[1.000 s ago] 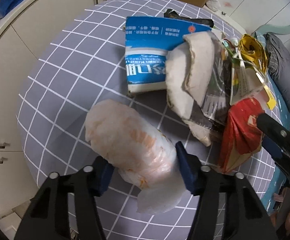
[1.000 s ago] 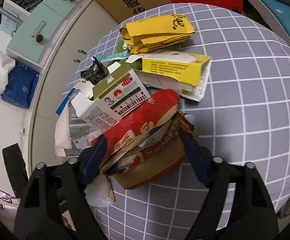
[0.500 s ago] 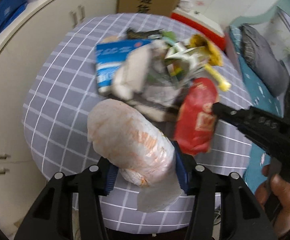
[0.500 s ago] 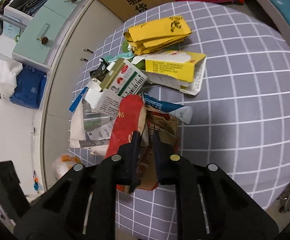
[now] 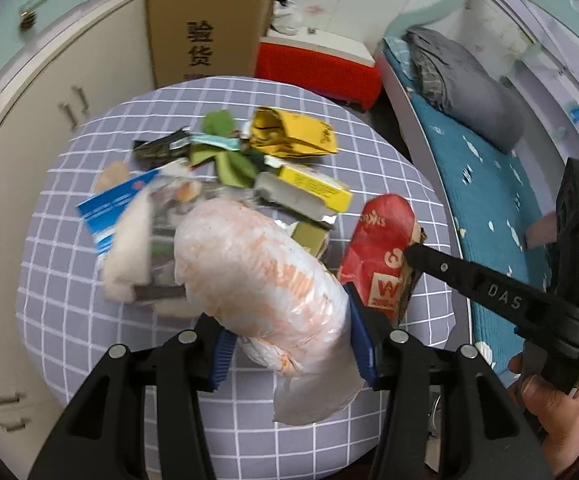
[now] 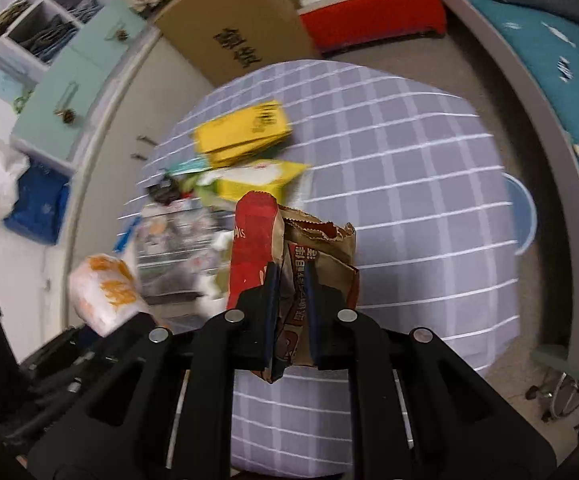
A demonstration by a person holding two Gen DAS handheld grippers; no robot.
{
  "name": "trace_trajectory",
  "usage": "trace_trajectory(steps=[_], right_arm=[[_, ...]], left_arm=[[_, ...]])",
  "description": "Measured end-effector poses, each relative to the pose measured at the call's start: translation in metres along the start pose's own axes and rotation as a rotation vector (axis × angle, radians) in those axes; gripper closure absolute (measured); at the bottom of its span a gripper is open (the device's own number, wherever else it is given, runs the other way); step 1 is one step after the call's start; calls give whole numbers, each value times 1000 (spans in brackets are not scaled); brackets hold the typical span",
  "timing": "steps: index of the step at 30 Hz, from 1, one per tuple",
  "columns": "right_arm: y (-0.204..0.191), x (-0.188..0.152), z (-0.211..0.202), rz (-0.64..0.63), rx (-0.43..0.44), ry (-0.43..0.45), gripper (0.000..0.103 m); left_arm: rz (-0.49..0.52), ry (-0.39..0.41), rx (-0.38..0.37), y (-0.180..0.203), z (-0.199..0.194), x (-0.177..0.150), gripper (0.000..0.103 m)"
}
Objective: Collect trash
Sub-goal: 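Grasp the white-orange plastic bag with the left gripper while the right grasps the red snack bag, then lift both held bags and carry them toward the light-blue bucket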
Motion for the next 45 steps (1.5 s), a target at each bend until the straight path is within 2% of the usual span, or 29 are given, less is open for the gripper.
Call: trace_trajectory(steps=[4, 5, 6, 7, 10, 13, 16, 17, 18, 19, 20, 21, 22, 24, 26, 29, 31, 34, 38, 41, 45], right_arm=[[31, -3, 14, 24, -36, -2, 85], [38, -5, 18, 37, -39, -14, 74], [43, -7, 22, 45, -50, -25, 53], [46, -8, 27, 51, -47, -34, 48], [49, -13, 34, 55, -7, -77, 47], [48, -21, 48, 19, -22, -137, 38], [55, -21, 59, 17, -14, -164, 37], [55, -20, 58, 12, -7, -154, 41], [56, -17, 60, -23, -16, -156, 52], [56, -15, 60, -46, -9, -155, 55], [56, -14, 60, -52, 7, -157, 68], [55, -12, 60, -58, 26, -158, 75], [54, -10, 60, -75, 45, -162, 78], [51, -7, 58, -90, 80, -159, 97], [46, -3, 53, -120, 96, -154, 100], [45, -1, 49, -131, 123, -163, 100], [48, -1, 47, -81, 167, -183, 99], [56, -2, 36, -51, 145, -185, 91], [53, -16, 17, -20, 117, -190, 56], [49, -26, 11, -1, 82, -186, 56], [42, -40, 20, 32, 96, -223, 57]], left_arm=[[62, -3, 24, 14, 25, 1, 54], [61, -6, 30, 16, 33, 2, 54], [55, -10, 33, 17, 37, 3, 54], [47, -12, 39, 17, 40, 4, 54], [27, -18, 61, 18, 46, 7, 54], [3, -26, 85, 18, 50, 9, 54], [-8, -32, 98, 19, 51, 9, 54], [-5, -30, 108, 21, 52, 10, 54], [-5, -31, 118, 23, 53, 10, 54], [-9, -36, 121, 24, 54, 11, 54], [-13, -39, 125, 25, 55, 11, 54], [-14, -42, 129, 26, 56, 12, 54], [-14, -46, 133, 29, 57, 12, 54], [-11, -52, 132, 34, 59, 13, 54], [-4, -54, 129, 40, 61, 14, 54], [6, -51, 127, 53, 62, 18, 54], [5, -52, 124, 60, 62, 19, 54], [4, -54, 120, 64, 61, 18, 54], [6, -76, 112, 61, 61, 7, 54], [15, -92, 109, 56, 63, 1, 54], [42, -94, 108, 49, 62, -1, 54]])
Point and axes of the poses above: each gripper's, at about its wrist camera, not at the fingertips, and z roughly the way its jaws point, y to its right, x to its top, the point moved 9 cm from there along z, roughly the way its jaws point, and after that the axes turned 9 degrees about -z, right-handed, at the moved point
